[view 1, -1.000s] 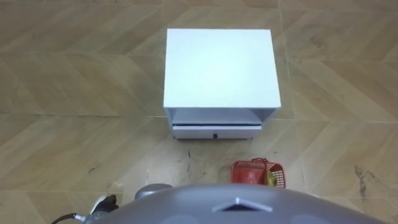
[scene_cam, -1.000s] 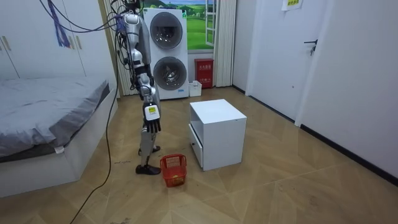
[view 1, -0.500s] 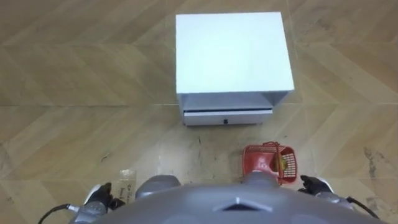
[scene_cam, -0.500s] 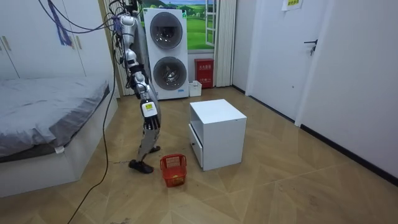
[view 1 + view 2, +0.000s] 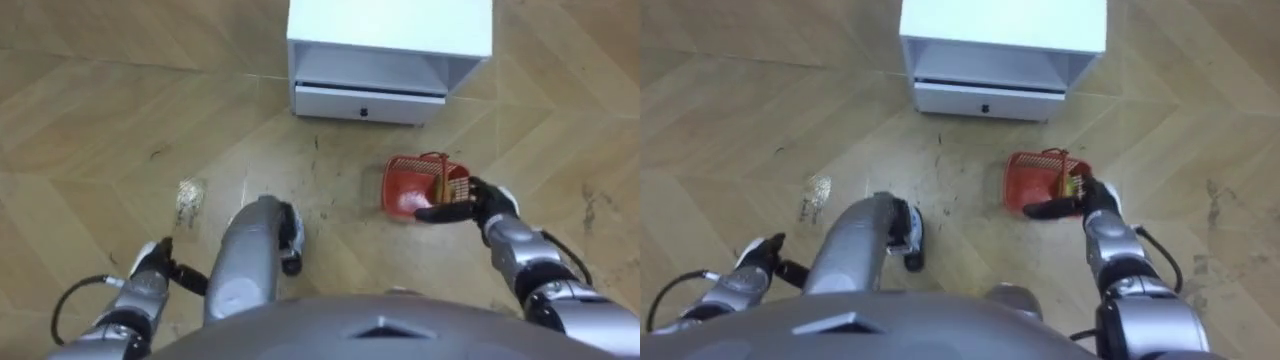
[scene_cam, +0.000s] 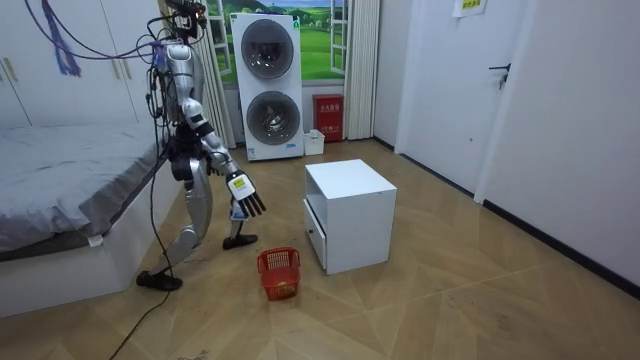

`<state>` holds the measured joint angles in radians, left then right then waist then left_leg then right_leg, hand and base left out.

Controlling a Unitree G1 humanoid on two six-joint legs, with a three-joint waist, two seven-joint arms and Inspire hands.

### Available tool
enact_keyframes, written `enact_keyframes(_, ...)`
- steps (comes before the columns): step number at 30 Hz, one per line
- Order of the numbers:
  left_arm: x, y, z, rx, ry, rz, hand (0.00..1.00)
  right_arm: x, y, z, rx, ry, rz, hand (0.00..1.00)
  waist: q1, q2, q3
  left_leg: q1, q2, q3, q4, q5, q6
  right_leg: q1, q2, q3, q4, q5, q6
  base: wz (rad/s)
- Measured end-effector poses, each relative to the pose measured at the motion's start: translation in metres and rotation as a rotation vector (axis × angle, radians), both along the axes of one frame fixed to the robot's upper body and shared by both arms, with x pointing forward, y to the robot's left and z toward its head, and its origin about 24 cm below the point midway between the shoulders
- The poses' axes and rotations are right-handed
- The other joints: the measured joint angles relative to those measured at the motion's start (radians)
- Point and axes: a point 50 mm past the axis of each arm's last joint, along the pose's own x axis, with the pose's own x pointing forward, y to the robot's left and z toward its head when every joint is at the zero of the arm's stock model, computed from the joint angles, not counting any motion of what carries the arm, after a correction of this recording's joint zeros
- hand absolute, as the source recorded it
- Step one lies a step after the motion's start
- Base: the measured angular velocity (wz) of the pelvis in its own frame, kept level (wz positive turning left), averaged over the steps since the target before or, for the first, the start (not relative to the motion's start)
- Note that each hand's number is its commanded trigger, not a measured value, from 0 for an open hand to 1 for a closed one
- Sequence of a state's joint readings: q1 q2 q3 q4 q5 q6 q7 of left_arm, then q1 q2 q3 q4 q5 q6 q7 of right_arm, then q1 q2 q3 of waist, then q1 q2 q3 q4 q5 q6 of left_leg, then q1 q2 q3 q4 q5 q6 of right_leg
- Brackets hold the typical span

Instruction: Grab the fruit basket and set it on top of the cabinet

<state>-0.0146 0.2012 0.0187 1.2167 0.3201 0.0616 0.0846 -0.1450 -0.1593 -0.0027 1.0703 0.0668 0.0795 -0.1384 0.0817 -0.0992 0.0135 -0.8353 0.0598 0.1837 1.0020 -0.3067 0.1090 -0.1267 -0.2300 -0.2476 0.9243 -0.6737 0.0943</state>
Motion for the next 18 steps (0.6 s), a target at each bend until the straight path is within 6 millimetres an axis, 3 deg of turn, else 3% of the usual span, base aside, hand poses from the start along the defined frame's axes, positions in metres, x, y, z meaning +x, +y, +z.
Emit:
enact_keyframes(3,-0.006,0.003,-0.001,0.006,0.016,0.028,0.0,0.012,0.0,0.008,-0.029,-0.071,-0.013,0.0,-0.001,0.004,0.005,-0.067,-0.007,-0.009,0.109,-0.042,0.012,-0.102,-0.049,-0.001,0.238,-0.011,0.001,0.03)
enact_keyframes(5,-0.006,0.004,-0.001,0.027,0.017,0.017,0.0,0.018,0.0,0.013,-0.048,-0.119,-0.019,0.0,-0.006,0.006,0.0072,-0.097,-0.03,-0.005,0.187,-0.082,0.021,-0.142,-0.092,0.01,0.385,-0.01,-0.001,0.22)
enact_keyframes(7,0.003,0.003,0.001,0.049,-0.022,0.012,0.0,0.027,-0.001,0.02,-0.064,-0.179,-0.045,0.0,-0.022,0.011,0.0107,-0.153,-0.063,0.01,0.297,-0.131,0.027,-0.208,-0.137,0.062,0.579,-0.004,-0.007,0.4)
enact_keyframes(10,0.013,0.004,0.004,0.065,-0.082,0.035,0.0,0.036,0.001,0.027,-0.071,-0.235,-0.065,0.0,-0.051,0.018,0.0178,-0.227,-0.09,0.034,0.438,-0.185,0.03,-0.267,-0.16,0.12,0.8,0.022,-0.003,0.67)
enact_keyframes(12,0.02,0.006,0.007,0.076,-0.122,0.062,0.0,0.038,0.001,0.028,-0.075,-0.246,-0.071,0.0,-0.075,0.009,0.0206,-0.269,-0.09,0.06,0.508,-0.214,0.001,-0.293,-0.176,0.146,0.899,0.03,-0.005,0.7)
enact_keyframes(13,0.024,0.006,0.008,0.084,-0.143,0.076,0.0,0.045,0.002,0.032,-0.078,-0.263,-0.071,0.0,-0.088,0.0,0.0257,-0.298,-0.092,0.077,0.552,-0.229,-0.046,-0.316,-0.186,0.175,0.956,0.03,-0.006,0.29)
enact_keyframes(14,0.017,0.005,0.006,0.084,-0.135,0.097,0.0,0.053,0.001,0.037,-0.08,-0.285,-0.073,0.0,-0.096,0.003,0.0312,-0.325,-0.099,0.027,0.655,-0.256,-0.067,-0.344,-0.192,0.197,1.015,0.03,-0.006,0.0)
enact_keyframes(15,0.011,0.006,0.004,0.084,-0.119,0.104,0.0,0.058,0.002,0.041,-0.08,-0.303,-0.072,0.0,-0.091,0.024,0.0277,-0.332,-0.11,-0.012,0.705,-0.294,-0.053,-0.356,-0.192,0.209,1.055,0.032,-0.003,-0.66)
enact_keyframes(16,0.001,0.007,0.003,0.09,-0.095,0.112,0.0,0.064,0.001,0.047,-0.077,-0.337,-0.088,0.0,-0.072,0.032,0.0223,-0.37,-0.126,-0.011,0.767,-0.334,0.015,-0.383,-0.195,0.232,1.139,0.031,0.004,-0.59)
enact_keyframes(17,-0.005,0.011,0.003,0.113,-0.09,0.123,0.0,0.065,0.003,0.048,-0.059,-0.352,-0.107,0.0,-0.082,0.014,0.0209,-0.388,-0.147,0.001,0.804,-0.349,0.045,-0.384,-0.227,0.247,1.193,0.022,0.015,-0.23)
enact_keyframes(18,-0.007,0.012,0.003,0.121,-0.089,0.128,0.0,0.062,0.003,0.047,-0.054,-0.354,-0.117,0.0,-0.099,0.005,0.0169,-0.395,-0.149,0.009,0.813,-0.354,0.054,-0.374,-0.239,0.245,1.207,0.027,0.015,0.53)
